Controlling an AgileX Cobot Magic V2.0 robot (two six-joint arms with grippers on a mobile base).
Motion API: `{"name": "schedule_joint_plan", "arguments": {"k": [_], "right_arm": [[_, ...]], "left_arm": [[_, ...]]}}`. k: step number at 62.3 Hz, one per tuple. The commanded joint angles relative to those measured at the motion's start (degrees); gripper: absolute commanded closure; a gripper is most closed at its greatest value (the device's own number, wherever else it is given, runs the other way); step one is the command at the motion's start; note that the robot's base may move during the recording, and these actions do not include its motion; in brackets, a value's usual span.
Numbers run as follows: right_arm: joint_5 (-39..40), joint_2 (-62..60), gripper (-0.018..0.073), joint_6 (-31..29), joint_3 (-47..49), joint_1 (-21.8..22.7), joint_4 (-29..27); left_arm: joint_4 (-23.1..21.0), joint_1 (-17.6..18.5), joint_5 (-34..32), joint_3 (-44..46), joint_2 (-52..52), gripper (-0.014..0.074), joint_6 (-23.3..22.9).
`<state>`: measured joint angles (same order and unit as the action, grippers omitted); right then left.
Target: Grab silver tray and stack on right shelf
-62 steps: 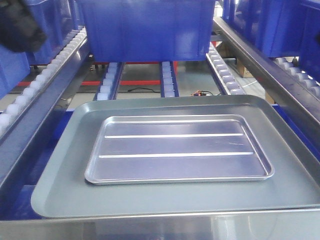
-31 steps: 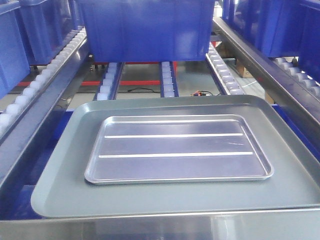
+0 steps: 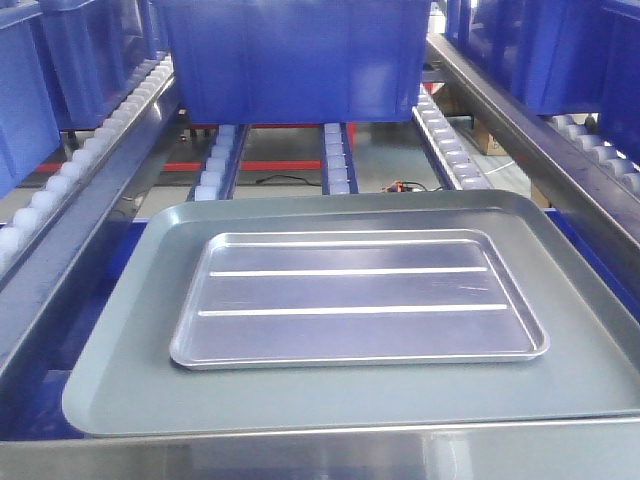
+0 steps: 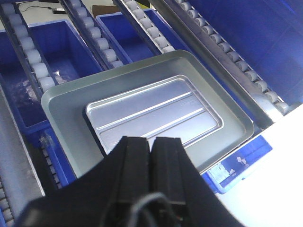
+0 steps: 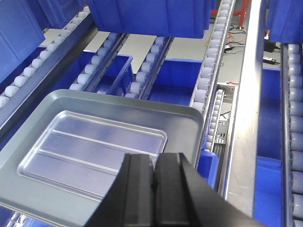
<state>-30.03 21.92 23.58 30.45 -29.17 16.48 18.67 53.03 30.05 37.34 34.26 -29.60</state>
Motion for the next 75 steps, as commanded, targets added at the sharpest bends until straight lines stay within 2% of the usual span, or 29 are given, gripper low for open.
{"name": "schedule_joint_plan", "arguments": {"k": [1, 20, 28, 34, 41, 49, 58, 75], "right_arm": [[4.3, 0.3, 0.0503, -0.5, 1.4, 0.0, 1.6], [4.3, 0.3, 0.0503, -0.5, 1.4, 0.0, 1.6], [4.3, 0.3, 0.0503, -0.5, 1.4, 0.0, 1.6], [4.3, 0.3, 0.0503, -0.5, 1.4, 0.0, 1.6], [4.3, 0.3, 0.0503, -0.5, 1.4, 0.0, 1.6], [4.3, 0.3, 0.0503, -0.5, 1.4, 0.0, 1.6], [4.3, 0.3, 0.0503, -0.5, 1.4, 0.0, 1.6], [4.3, 0.3, 0.0503, -0.5, 1.4, 0.0, 1.6]], "left_arm": [[0.9, 0.4, -4.5, 1.5, -0.1, 0.0697, -0.1], [0.9, 0.4, -3.5, 1.5, -0.1, 0.0697, -0.1], [-2.4, -0.8, -5.8, 1.1, -0.4, 0.0697, -0.1], [-3.6, -4.4, -12.3, -2.9, -2.1, 0.0697, -0.1], [-3.6, -9.6, -24.3, -12.0, -6.5, 0.0697, -0.1], [-3.6, -15.2, -31.5, -22.2, -12.9, 0.0697, -0.1], [-3.6, -19.9, -32.8, -28.7, -21.7, 0.0697, -0.1], [-3.6, -29.3, -33.7, -32.6, -32.8, 0.0697, 0.4]]}}
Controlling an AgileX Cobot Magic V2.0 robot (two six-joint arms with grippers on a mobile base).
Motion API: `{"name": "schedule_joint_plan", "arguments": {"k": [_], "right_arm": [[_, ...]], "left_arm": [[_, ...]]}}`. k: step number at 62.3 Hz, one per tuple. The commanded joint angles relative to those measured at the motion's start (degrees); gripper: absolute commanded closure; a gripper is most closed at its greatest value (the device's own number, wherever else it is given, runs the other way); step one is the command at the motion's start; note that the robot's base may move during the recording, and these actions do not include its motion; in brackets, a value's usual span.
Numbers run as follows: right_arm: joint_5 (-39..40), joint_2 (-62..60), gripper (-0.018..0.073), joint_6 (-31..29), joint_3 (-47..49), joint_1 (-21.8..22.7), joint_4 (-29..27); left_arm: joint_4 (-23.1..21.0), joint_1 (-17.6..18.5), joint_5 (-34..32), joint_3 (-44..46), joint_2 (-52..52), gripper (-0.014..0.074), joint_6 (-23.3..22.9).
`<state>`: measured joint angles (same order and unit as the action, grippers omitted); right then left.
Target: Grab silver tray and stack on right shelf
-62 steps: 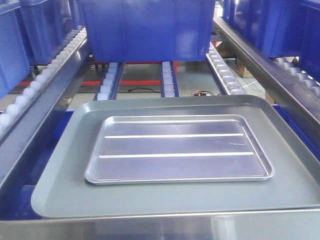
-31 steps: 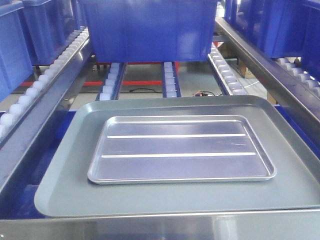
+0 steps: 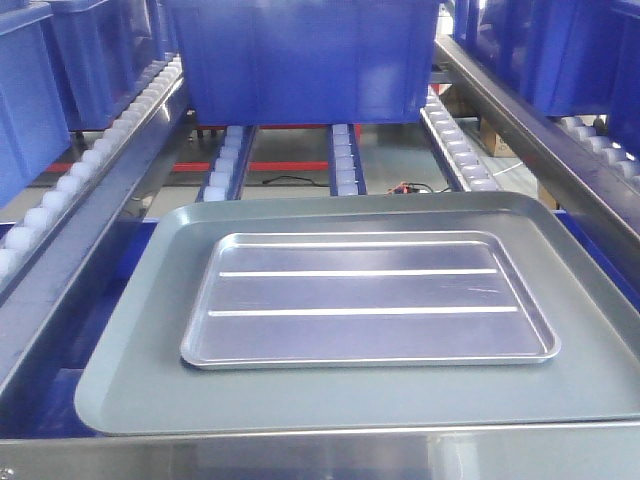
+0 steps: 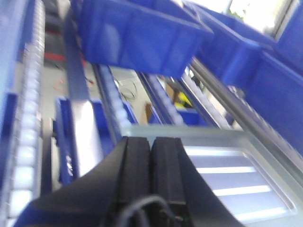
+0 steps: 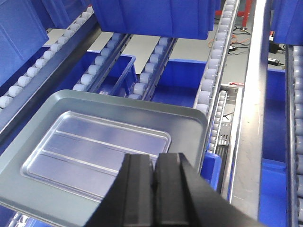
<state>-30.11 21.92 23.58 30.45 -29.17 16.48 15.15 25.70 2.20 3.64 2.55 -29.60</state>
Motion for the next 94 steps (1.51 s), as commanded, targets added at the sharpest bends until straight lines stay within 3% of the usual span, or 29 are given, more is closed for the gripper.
{"name": "schedule_joint_plan", "arguments": {"k": [1, 21, 26, 33, 94], "right_arm": [[4.4, 0.3, 0.0503, -0.5, 1.4, 0.0, 1.6], [4.5, 0.3, 0.0503, -0.5, 1.4, 0.0, 1.6], [4.5, 0.3, 0.0503, -0.5, 1.4, 0.0, 1.6], [4.5, 0.3, 0.0503, -0.5, 1.4, 0.0, 1.6], [4.5, 0.3, 0.0503, -0.5, 1.4, 0.0, 1.6]], "left_arm": [[-0.2, -2.3, -5.8, 1.0, -1.6, 0.0697, 0.8], [-4.4, -9.8, -6.3, -1.8, -4.2, 0.0697, 2.9], [-7.1, -10.7, -8.5, -3.7, -4.2, 0.0697, 6.2], [-8.2, -10.7, -9.6, -5.8, -4.2, 0.0697, 8.9], [-8.9, -10.7, -8.7, -6.5, -4.2, 0.0697, 8.9]]}}
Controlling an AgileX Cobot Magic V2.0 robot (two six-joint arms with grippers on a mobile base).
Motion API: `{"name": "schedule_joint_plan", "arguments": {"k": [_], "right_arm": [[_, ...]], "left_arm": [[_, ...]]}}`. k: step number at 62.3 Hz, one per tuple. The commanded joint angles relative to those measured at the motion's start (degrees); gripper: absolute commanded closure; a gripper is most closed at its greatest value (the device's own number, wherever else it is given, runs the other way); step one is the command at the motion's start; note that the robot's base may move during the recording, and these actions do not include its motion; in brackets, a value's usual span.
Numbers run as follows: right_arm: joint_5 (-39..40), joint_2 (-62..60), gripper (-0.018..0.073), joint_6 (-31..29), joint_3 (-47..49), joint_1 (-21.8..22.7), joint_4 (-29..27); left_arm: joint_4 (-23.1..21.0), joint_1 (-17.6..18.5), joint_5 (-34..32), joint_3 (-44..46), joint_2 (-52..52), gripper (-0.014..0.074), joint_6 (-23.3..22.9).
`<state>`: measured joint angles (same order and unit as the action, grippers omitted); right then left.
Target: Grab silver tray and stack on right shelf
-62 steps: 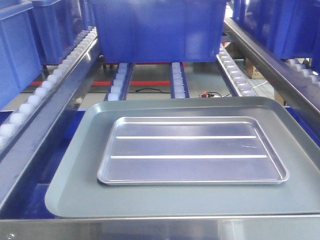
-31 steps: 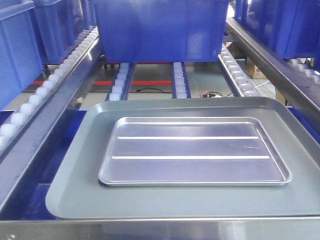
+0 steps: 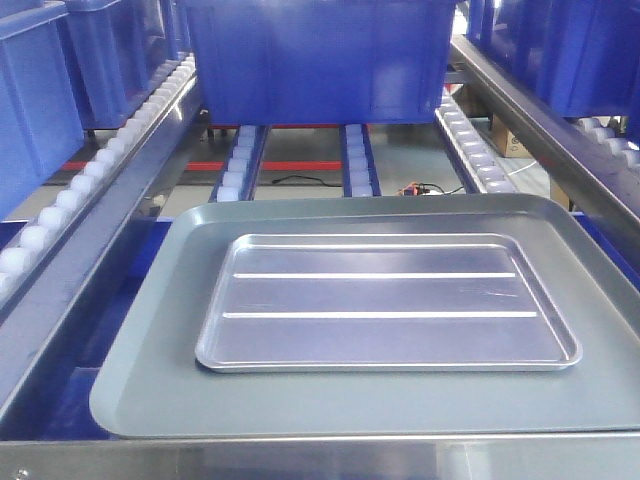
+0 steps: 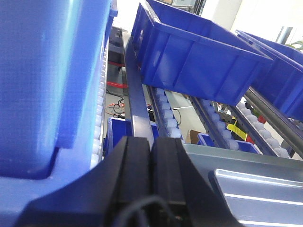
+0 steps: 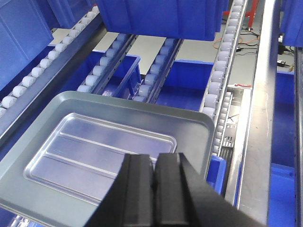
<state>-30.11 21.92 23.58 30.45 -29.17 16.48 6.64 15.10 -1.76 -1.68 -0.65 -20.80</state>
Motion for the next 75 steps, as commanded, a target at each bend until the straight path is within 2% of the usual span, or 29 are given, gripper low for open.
{"name": "schedule_joint_plan", "arguments": {"k": [1, 75], "right_arm": [[4.5, 0.3, 0.0503, -0.5, 1.4, 0.0, 1.6], [4.5, 0.3, 0.0503, -0.5, 1.4, 0.0, 1.6]], "left_arm": [[-0.4, -0.1, -4.7, -1.1, -1.0, 0.0697, 0.1], [-0.4, -0.1, -4.7, -1.1, -0.9, 0.0697, 0.1]]}}
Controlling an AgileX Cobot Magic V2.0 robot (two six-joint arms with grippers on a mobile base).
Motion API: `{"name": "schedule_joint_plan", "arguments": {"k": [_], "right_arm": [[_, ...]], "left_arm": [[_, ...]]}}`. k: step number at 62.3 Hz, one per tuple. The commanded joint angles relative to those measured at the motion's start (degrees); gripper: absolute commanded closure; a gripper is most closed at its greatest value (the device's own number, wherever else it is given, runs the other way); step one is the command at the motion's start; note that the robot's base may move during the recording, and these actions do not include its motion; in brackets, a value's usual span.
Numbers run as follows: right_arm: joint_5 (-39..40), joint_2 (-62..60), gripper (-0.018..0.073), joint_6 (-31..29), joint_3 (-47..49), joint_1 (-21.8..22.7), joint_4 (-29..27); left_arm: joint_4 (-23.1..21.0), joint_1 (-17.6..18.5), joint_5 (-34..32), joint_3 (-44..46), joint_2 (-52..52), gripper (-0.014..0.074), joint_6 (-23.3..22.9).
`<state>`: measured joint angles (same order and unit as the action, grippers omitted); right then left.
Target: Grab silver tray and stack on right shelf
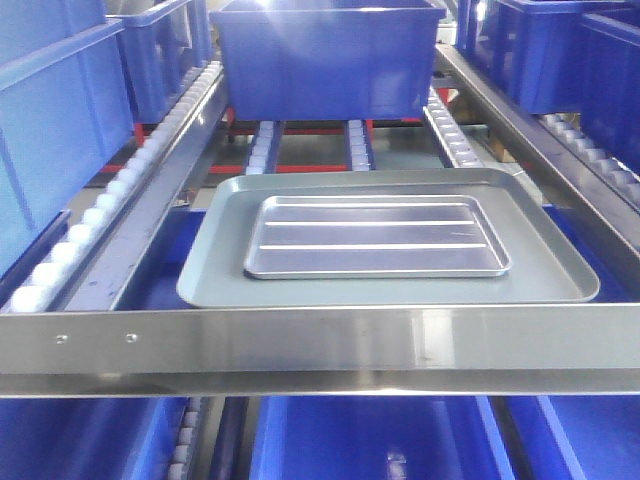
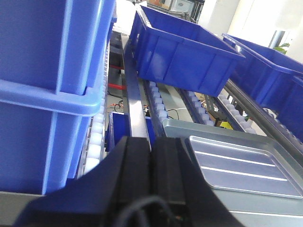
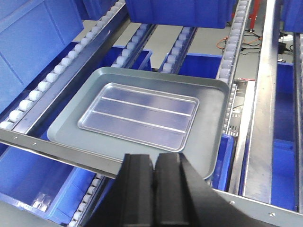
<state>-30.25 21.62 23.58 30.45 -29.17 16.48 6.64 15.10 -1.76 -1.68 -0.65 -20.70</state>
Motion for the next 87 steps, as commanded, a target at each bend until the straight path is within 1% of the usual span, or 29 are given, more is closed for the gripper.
{"name": "schedule_joint_plan", "arguments": {"k": [1, 24, 29, 32, 34, 37, 41, 42, 45, 49, 53, 57, 64, 71, 82, 87], "right_arm": [[4.6, 0.6, 0.0503, -0.5, 1.4, 0.0, 1.6], [4.6, 0.6, 0.0503, -0.5, 1.4, 0.0, 1.6], [4.6, 0.6, 0.0503, -0.5, 1.4, 0.0, 1.6], [4.6, 0.6, 0.0503, -0.5, 1.4, 0.0, 1.6], [4.6, 0.6, 0.0503, -0.5, 1.4, 0.0, 1.6], [4.6, 0.6, 0.0503, -0.5, 1.4, 0.0, 1.6], [4.6, 0.6, 0.0503, -0.5, 1.4, 0.0, 1.6], [4.6, 0.6, 0.0503, -0.5, 1.4, 0.0, 1.6], [4.6, 0.6, 0.0503, -0.5, 1.4, 0.0, 1.6], [4.6, 0.6, 0.0503, -0.5, 1.4, 0.0, 1.6], [4.6, 0.6, 0.0503, -0.5, 1.4, 0.0, 1.6], [4.6, 0.6, 0.0503, -0.5, 1.4, 0.0, 1.6], [4.6, 0.6, 0.0503, -0.5, 1.4, 0.0, 1.6], [4.6, 0.6, 0.0503, -0.5, 1.4, 0.0, 1.6], [4.6, 0.6, 0.0503, -0.5, 1.4, 0.0, 1.6], [4.6, 0.6, 0.0503, -0.5, 1.4, 0.0, 1.6]], "left_arm": [[-0.4, -0.1, -4.7, -1.1, -0.9, 0.0697, 0.0], [-0.4, -0.1, -4.6, -1.1, -0.9, 0.0697, 0.0], [-0.7, -1.0, -3.7, -1.1, -0.9, 0.0697, 0.0], [-0.8, -2.7, -1.6, -1.1, -0.9, 0.0697, 0.1], [-0.8, -4.1, 0.3, -1.1, -0.9, 0.0697, 1.1], [-1.4, -6.3, 2.4, -1.1, -0.9, 0.0697, 4.6], [-5.4, -9.6, 3.5, -1.1, -0.9, 0.0697, 12.5], [-6.3, -10.5, 3.4, -1.1, -0.9, 0.0697, 13.8], [-7.2, -12.3, 2.9, -1.1, -0.9, 0.0697, 17.5], [-7.2, -14.8, 2.9, -1.1, -0.9, 0.0697, 19.0], [-7.2, -17.1, 2.9, -1.1, -0.9, 0.0697, 19.0], [-7.7, -18.4, 2.9, -1.1, -0.9, 0.0697, 19.0], [-8.1, -18.6, 2.9, -1.1, -0.9, 0.0697, 19.0], [-8.1, -17.2, 2.9, -1.1, -0.9, 0.0697, 19.0], [-8.1, -11.4, 1.3, -1.1, -0.9, 0.0697, 19.0], [-8.1, -10.0, 1.3, -1.1, -0.9, 0.0697, 19.0]]}}
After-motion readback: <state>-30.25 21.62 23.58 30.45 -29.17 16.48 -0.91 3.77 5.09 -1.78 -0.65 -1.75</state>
